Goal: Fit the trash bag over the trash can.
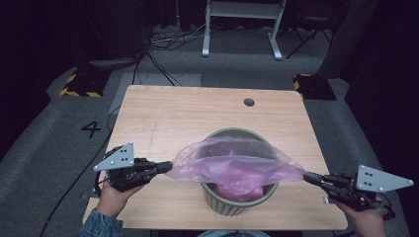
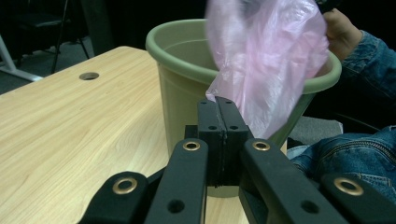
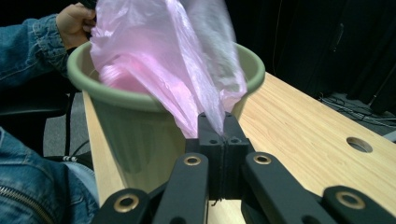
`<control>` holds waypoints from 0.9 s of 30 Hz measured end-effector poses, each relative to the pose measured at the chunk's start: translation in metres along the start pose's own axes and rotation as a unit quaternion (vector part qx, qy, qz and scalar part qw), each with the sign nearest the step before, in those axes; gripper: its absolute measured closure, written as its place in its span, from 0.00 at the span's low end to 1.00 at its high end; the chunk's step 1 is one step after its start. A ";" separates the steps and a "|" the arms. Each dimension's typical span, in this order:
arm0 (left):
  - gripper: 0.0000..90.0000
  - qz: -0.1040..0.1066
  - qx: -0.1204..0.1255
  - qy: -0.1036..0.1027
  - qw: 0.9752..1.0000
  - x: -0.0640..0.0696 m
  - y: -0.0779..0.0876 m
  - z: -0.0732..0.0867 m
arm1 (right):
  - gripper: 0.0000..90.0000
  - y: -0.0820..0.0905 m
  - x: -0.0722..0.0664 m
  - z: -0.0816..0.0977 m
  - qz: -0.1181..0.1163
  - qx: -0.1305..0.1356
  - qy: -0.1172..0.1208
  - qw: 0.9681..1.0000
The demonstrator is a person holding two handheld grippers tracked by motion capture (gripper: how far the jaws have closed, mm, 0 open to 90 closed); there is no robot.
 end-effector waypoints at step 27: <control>0.50 -0.005 0.010 -0.013 1.000 -0.008 -0.018 -0.055 | 0.45 -0.017 -0.007 -0.068 -0.041 0.035 0.042 0.998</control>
Point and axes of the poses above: each handheld gripper's, and its own axes: y roughly backward along the jaws, z roughly out of its underside, x roughly to its right, the point moved 8 cm from there along -y, roughly forward along the jaws, and after that the axes turned 13 degrees about z, right-handed, at the moved point
